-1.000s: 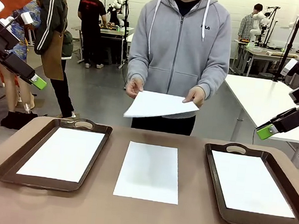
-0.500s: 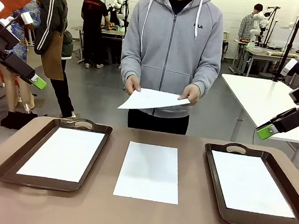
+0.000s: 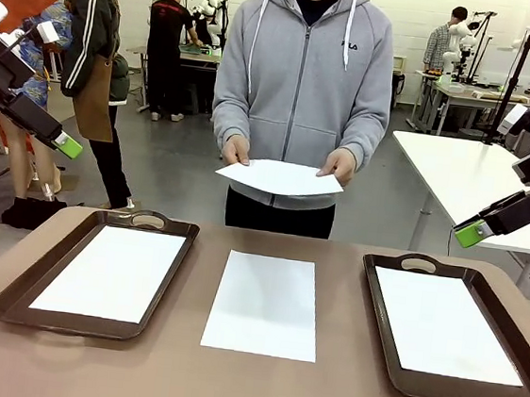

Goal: Sort the A4 documents.
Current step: Receive the A4 Paper.

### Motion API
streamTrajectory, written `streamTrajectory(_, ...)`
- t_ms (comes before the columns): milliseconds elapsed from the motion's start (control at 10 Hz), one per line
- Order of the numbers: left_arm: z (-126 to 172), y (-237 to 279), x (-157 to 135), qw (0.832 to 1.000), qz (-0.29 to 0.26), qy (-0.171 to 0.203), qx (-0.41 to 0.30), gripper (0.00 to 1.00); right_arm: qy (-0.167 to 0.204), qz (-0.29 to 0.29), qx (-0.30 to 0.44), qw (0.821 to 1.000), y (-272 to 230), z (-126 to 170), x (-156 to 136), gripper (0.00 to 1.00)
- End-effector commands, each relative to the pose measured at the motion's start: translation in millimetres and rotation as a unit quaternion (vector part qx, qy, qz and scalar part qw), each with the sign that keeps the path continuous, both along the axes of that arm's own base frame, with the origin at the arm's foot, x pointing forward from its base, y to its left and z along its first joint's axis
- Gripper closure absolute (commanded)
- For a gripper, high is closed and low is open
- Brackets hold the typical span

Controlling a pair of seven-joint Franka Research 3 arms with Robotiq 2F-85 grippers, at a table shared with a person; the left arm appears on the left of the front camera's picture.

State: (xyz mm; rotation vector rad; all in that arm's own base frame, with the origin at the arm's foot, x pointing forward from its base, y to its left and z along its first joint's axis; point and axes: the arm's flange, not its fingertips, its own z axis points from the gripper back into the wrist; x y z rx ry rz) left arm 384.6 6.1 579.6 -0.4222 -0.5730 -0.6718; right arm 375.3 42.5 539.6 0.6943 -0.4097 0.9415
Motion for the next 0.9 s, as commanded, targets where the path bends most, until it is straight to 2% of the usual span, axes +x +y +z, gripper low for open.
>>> streamTrajectory(0,-0.9,-0.1,-2.8,1.000,-0.001,0.000,-0.002,0.00,0.001,-0.002,-0.005,1.000,0.6,-1.0,0.0,0.00)
streamTrajectory(800,-0.9,-0.1,-2.8,1.000,-0.001,0.000,-0.002,0.00,0.001,-0.002,-0.005,1.000,0.6,-1.0,0.0,0.00)
